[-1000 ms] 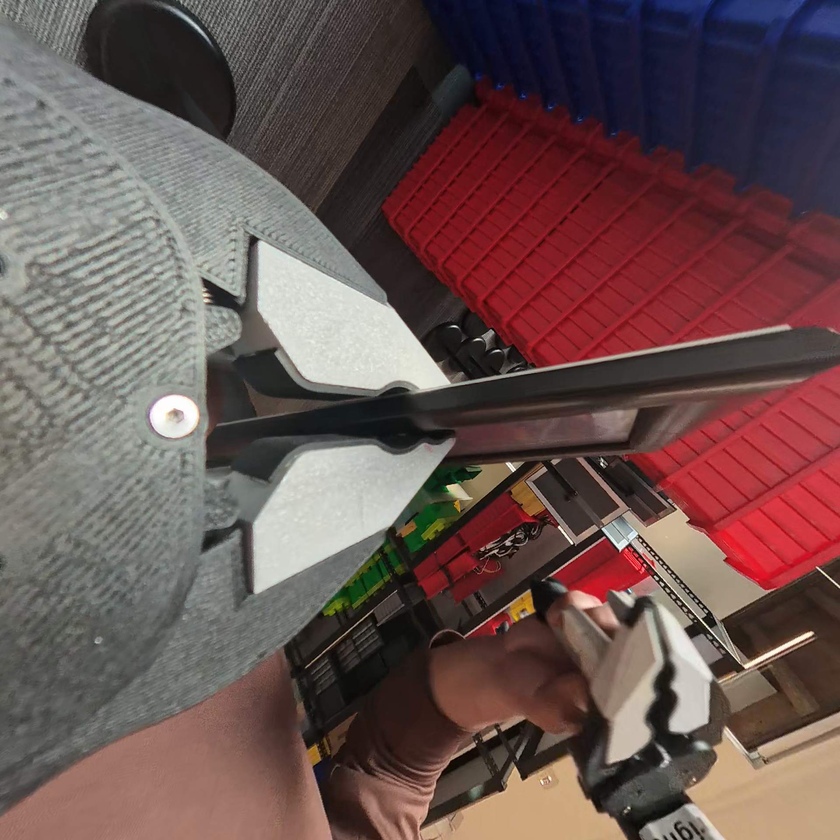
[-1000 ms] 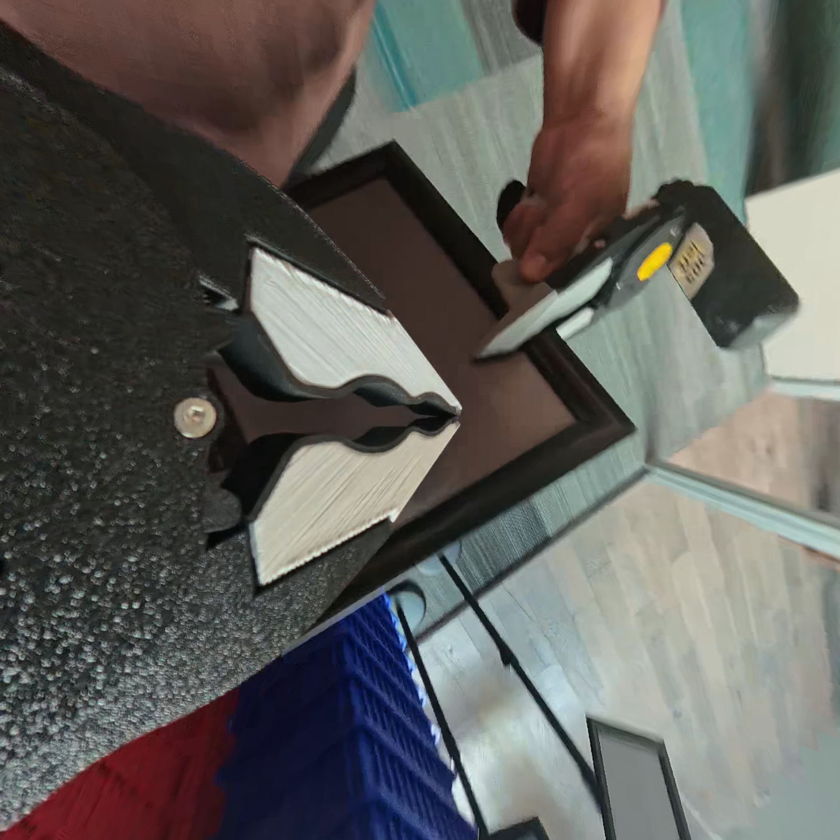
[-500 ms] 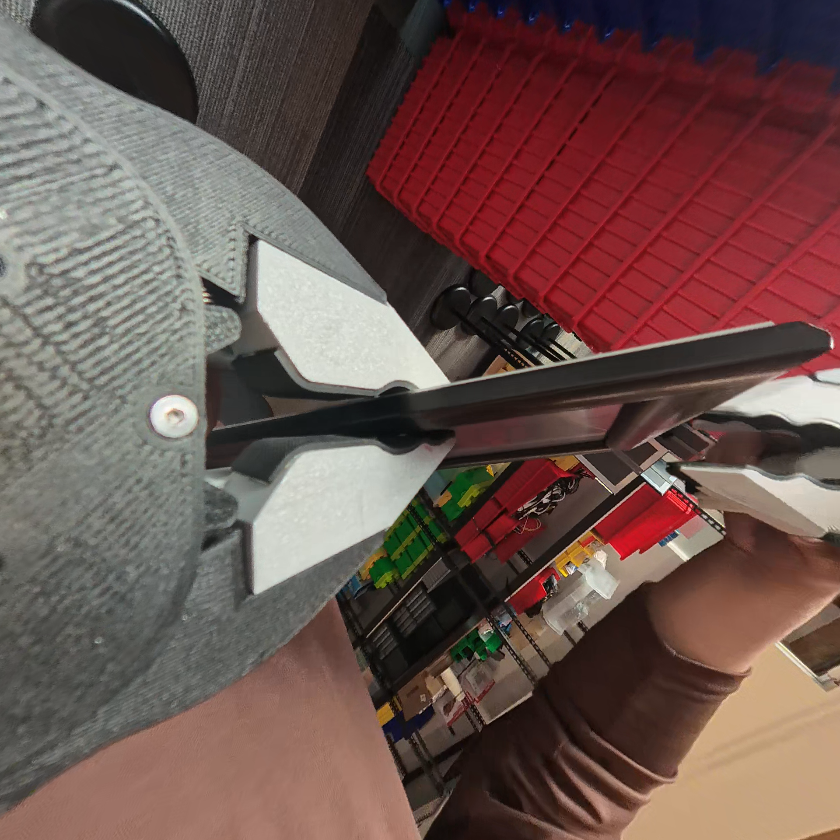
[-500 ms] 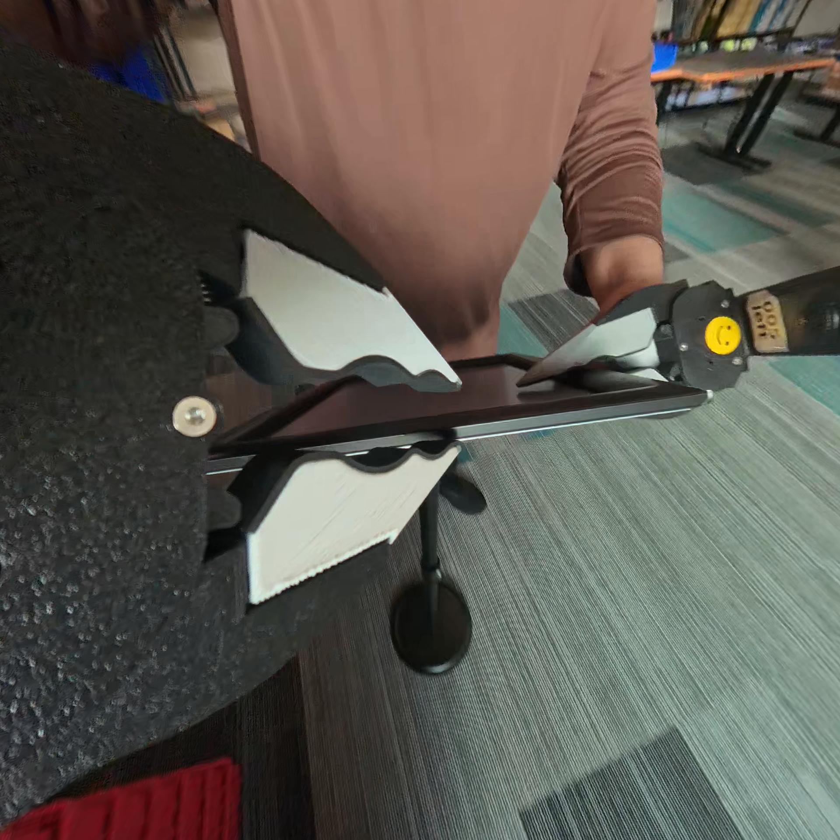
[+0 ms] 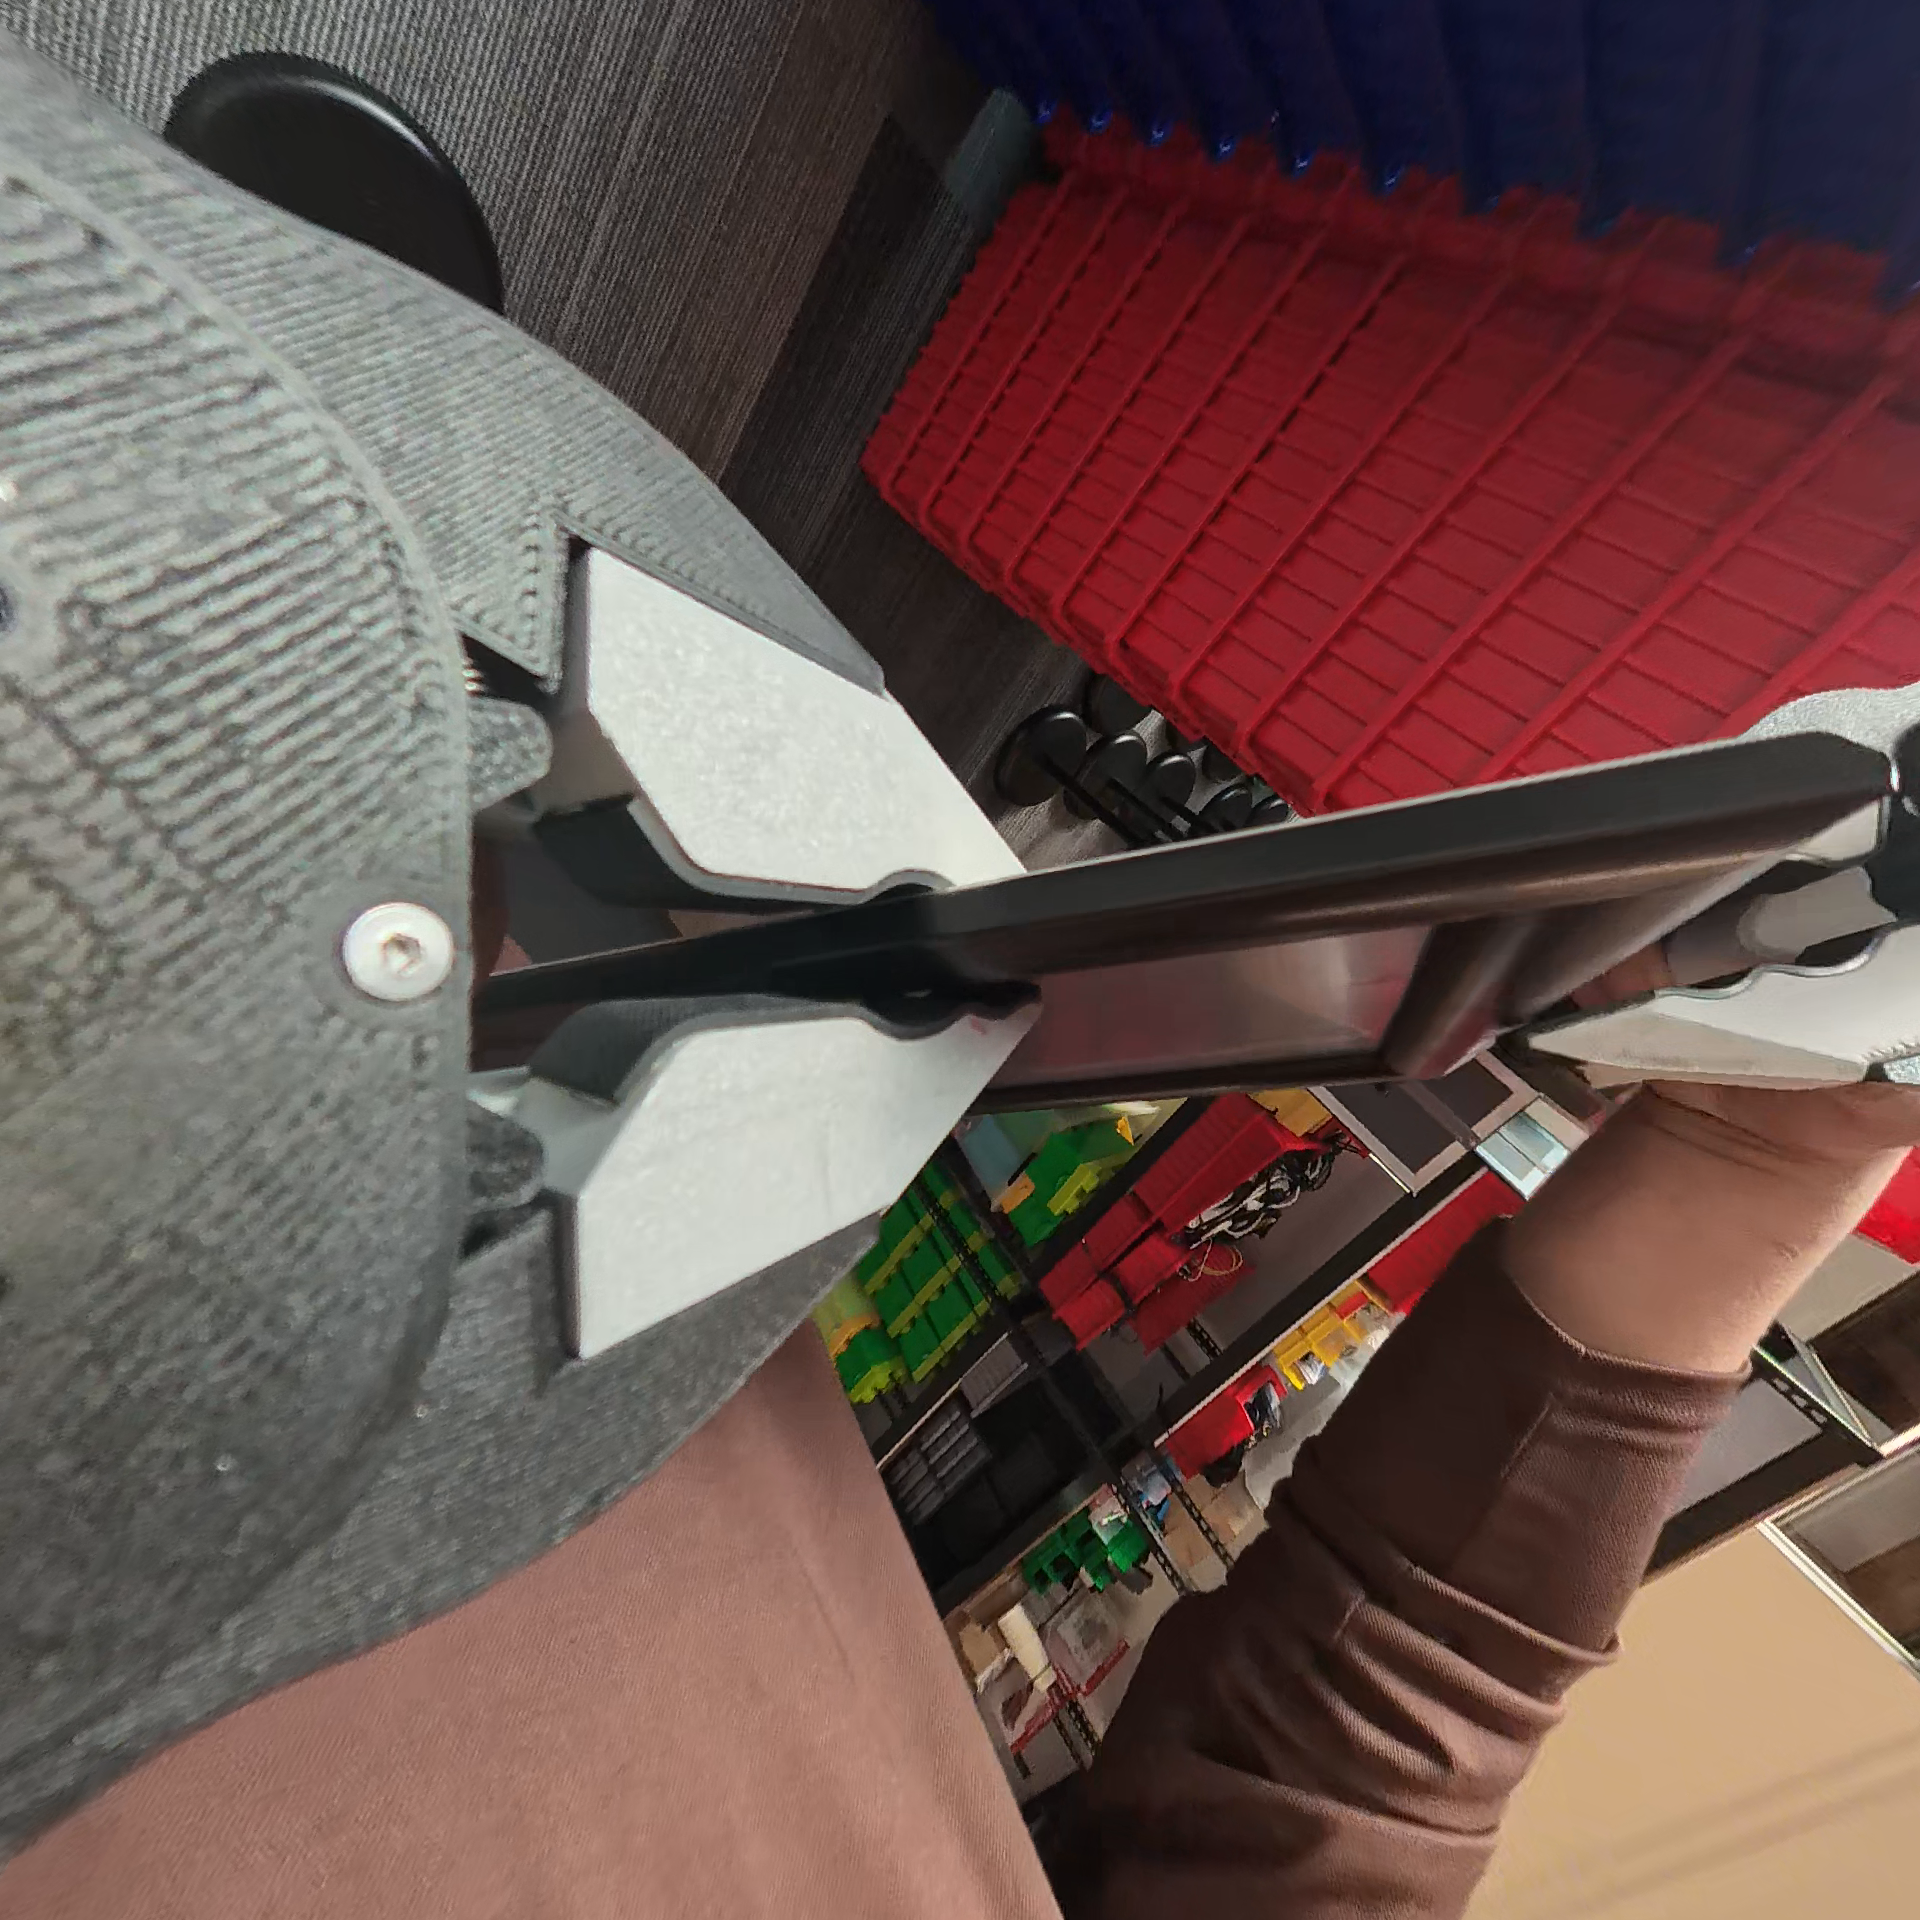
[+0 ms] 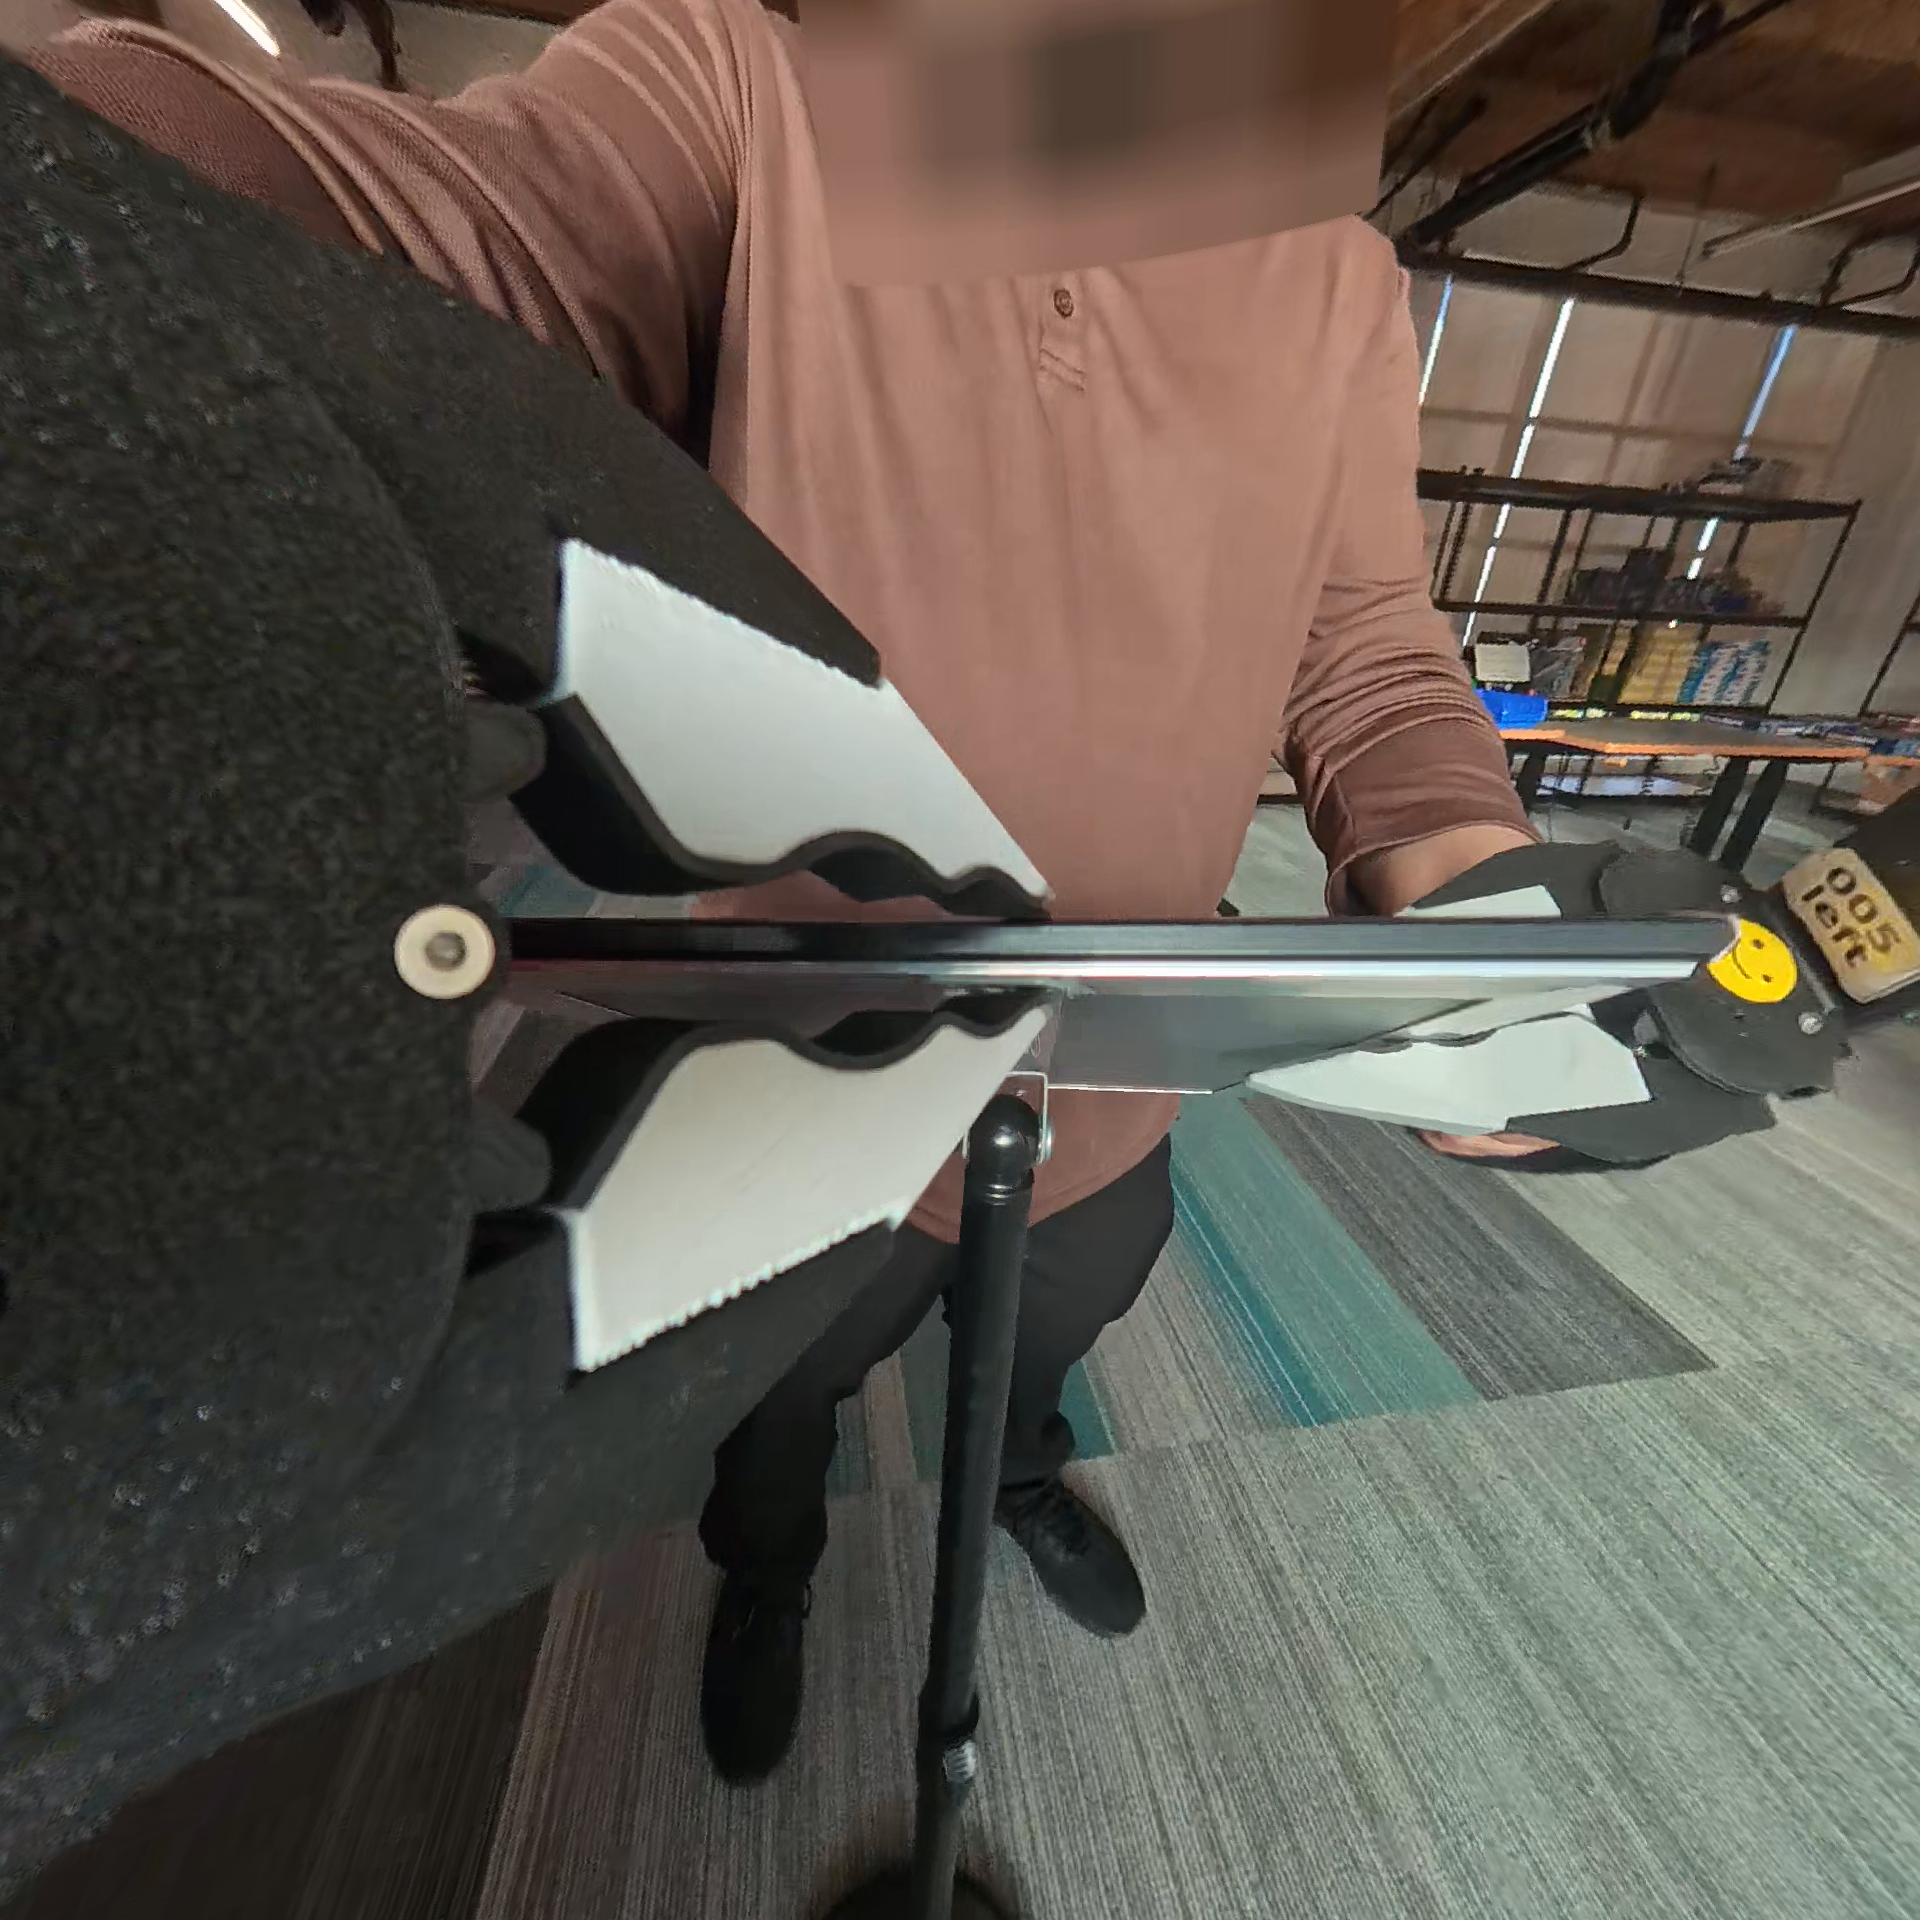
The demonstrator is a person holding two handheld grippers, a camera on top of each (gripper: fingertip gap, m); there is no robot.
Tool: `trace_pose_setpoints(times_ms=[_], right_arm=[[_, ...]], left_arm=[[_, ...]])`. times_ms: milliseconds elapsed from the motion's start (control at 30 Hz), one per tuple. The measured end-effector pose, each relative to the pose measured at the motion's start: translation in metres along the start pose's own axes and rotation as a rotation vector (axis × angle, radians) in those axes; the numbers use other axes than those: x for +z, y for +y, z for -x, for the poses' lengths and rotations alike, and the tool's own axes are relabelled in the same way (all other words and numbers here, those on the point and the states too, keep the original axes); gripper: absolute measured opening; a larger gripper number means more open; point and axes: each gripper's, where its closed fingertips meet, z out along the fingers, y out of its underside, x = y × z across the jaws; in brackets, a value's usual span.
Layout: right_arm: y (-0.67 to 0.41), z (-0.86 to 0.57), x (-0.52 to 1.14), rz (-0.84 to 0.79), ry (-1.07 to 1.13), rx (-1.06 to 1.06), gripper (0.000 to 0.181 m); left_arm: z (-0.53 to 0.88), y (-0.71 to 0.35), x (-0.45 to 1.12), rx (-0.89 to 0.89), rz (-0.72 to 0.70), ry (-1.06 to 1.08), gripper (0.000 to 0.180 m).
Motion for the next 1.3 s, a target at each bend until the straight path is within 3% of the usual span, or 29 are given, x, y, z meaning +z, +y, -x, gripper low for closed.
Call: trace_pose_setpoints(times_ms=[167,300,367,433,500,533,600,700,800,900,967,1100,1300], right_arm=[[0.000,-0.003,0.001,0.028,0.040,-0.097,0.013],[-0.012,-0.007,-0.010,0.008,0.276,-0.237,0.012],[-0.029,0.002,-0.028,-0.113,0.433,-0.335,0.012],[-0.045,0.026,-0.057,-0.300,0.645,-0.487,0.016],[-0.047,0.073,-0.088,-0.540,0.827,-0.652,0.018],[-0.037,0.099,-0.098,-0.654,0.881,-0.698,0.023],[-0.003,0.138,-0.103,-0.848,0.944,-0.730,0.056],[0.074,0.140,-0.082,-1.080,1.036,-0.642,0.073],[0.170,0.079,-0.046,-1.251,1.170,-0.337,0.080],[0.250,0.048,0.004,-1.321,1.191,-0.049,0.071],[0.281,0.060,0.015,-1.393,1.258,0.028,0.083],[0.302,0.104,0.005,-1.469,1.393,-0.018,0.098],[0.335,0.124,-0.014,-1.465,1.525,-0.115,0.105]], left_arm=[[0.002,-0.001,0.001,-0.025,0.001,-0.022,0.010],[0.007,-0.004,-0.003,-0.039,-0.019,-0.066,0.011],[0.008,-0.003,-0.007,-0.020,-0.007,-0.103,0.020],[0.008,-0.009,-0.019,-0.025,-0.017,-0.149,0.054],[0.006,-0.024,-0.043,-0.010,-0.068,-0.201,0.072],[0.004,-0.034,-0.058,0.013,-0.105,-0.228,0.076],[-0.004,-0.052,-0.088,0.103,-0.137,-0.292,0.084],[-0.029,-0.070,-0.104,0.330,-0.065,-0.387,0.125],[-0.109,-0.067,-0.060,0.621,0.028,-0.140,0.119],[-0.174,-0.041,0.002,0.801,0.110,0.127,0.116],[-0.210,-0.014,0.044,0.825,0.151,0.283,0.116],[-0.259,0.051,0.112,0.787,0.256,0.484,0.114],[-0.278,0.109,0.176,0.734,0.382,0.448,0.119]])
